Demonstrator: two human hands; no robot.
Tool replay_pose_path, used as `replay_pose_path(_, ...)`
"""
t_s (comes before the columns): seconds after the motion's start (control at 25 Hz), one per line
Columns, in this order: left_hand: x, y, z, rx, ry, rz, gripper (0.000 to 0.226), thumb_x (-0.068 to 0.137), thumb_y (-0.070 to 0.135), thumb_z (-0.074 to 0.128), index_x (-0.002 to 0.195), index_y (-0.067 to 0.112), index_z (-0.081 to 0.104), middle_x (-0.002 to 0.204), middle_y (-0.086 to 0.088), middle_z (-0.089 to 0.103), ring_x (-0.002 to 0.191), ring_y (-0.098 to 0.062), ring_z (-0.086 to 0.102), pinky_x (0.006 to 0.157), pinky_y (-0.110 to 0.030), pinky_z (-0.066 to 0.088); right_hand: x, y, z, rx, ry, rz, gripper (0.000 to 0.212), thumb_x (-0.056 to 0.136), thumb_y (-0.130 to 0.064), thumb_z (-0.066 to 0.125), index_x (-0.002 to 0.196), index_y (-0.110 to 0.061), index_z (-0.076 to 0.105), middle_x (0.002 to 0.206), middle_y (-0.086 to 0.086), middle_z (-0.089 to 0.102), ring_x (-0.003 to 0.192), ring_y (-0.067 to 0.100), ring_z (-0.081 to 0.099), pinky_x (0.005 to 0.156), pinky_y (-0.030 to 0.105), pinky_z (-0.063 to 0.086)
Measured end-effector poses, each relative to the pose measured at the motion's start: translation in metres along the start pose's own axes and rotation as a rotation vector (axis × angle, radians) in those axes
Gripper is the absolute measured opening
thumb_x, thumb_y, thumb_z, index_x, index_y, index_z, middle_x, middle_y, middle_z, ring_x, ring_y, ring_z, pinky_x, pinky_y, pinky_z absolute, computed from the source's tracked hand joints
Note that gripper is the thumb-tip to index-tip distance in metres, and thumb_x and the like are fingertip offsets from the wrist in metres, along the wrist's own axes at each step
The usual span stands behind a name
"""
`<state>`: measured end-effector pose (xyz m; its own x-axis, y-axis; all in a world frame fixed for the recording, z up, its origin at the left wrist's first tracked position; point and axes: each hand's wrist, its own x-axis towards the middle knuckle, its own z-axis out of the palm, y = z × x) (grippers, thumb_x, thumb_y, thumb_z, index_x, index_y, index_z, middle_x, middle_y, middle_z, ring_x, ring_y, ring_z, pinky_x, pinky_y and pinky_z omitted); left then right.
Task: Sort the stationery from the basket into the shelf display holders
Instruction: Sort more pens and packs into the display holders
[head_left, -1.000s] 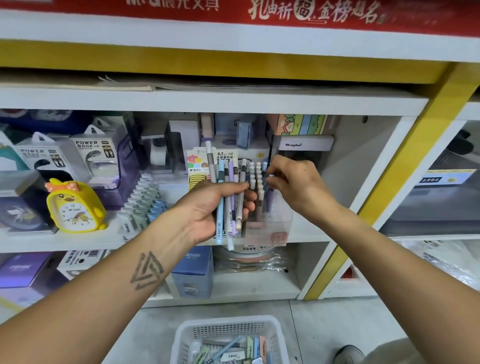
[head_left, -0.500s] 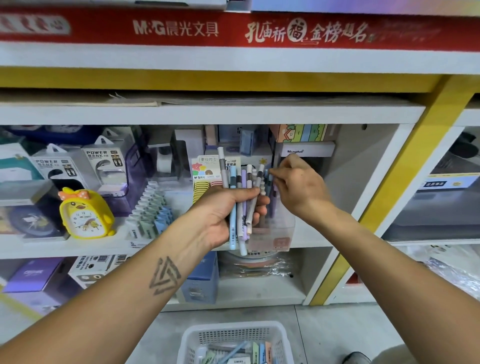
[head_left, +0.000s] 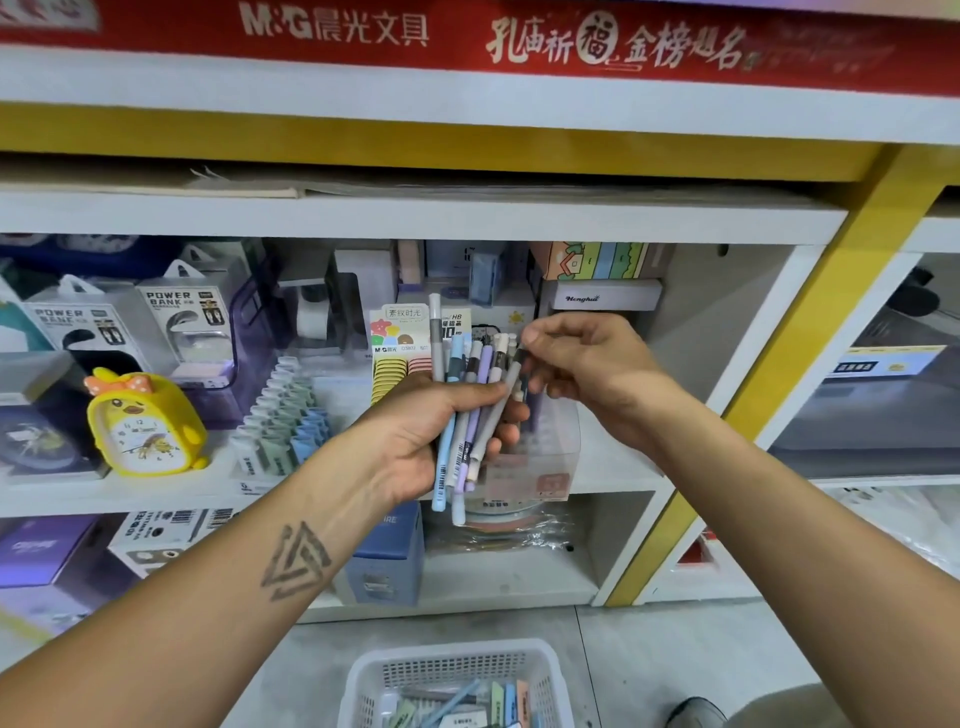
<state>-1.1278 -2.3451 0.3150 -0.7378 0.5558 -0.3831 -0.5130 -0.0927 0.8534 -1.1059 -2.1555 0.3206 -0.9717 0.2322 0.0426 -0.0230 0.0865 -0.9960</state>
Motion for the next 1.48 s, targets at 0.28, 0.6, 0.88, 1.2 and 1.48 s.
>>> replay_pose_path(0.28, -0.001, 0.018, -0.006, -0.079, 0.132, -0.031, 0.014, 0.094, 0.004, 0.055, 0.105, -0.004, 0.061, 0.084, -0.023, 0.069, 0.064, -0.030, 0.070, 0.049, -0.034, 0.059, -0.004, -0.016, -0.012, 0.200, 0.233, -0.112, 0.013, 0.089, 0.009, 0.065, 0.102, 0.007, 0.062, 0.066, 0.013, 0.068, 0.054, 0.019, 0.064, 0.056, 0.024, 0.056)
replay_pose_path(0.6, -0.002, 0.026, -0.019, -0.018, 0.182, -0.037, 0.010, 0.093, 0.004, 0.059, 0.100, -0.003, 0.062, 0.067, -0.014, 0.068, 0.050, -0.022, 0.067, 0.047, -0.030, 0.057, -0.021, -0.004, 0.004, -0.441, 0.090, -0.464, 0.013, 0.091, -0.003, 0.070, 0.101, -0.004, 0.063, 0.082, 0.013, 0.067, 0.073, 0.017, 0.070, 0.073, 0.035, 0.061)
replay_pose_path(0.88, -0.002, 0.023, -0.022, -0.007, 0.134, -0.030, 0.008, 0.095, 0.004, 0.055, 0.097, -0.003, 0.060, 0.072, -0.017, 0.072, 0.054, -0.023, 0.069, 0.050, -0.030, 0.059, -0.018, 0.015, 0.010, -0.846, 0.003, -0.642, 0.013, 0.091, -0.016, 0.072, 0.099, -0.018, 0.062, 0.078, -0.005, 0.068, 0.073, 0.012, 0.065, 0.070, 0.037, 0.056)
replay_pose_path(1.2, -0.006, 0.022, -0.024, 0.007, 0.089, -0.024, 0.010, 0.095, 0.004, 0.057, 0.098, -0.004, 0.062, 0.075, -0.017, 0.073, 0.056, -0.024, 0.070, 0.051, -0.030, 0.059, -0.019, 0.011, 0.011, -0.903, -0.121, -0.609, 0.016, 0.088, -0.019, 0.072, 0.087, -0.028, 0.060, 0.073, -0.007, 0.066, 0.069, 0.014, 0.063, 0.064, 0.039, 0.051)
replay_pose_path(1.48, -0.010, 0.022, -0.019, 0.032, 0.031, -0.012, 0.016, 0.092, 0.005, 0.061, 0.103, -0.007, 0.063, 0.083, -0.019, 0.074, 0.061, -0.024, 0.071, 0.052, -0.030, 0.059, -0.018, 0.011, 0.013, -1.131, -0.098, -0.590, 0.010, 0.092, -0.023, 0.068, 0.099, -0.020, 0.075, 0.096, -0.005, 0.066, 0.085, 0.011, 0.049, 0.076, 0.039, 0.050)
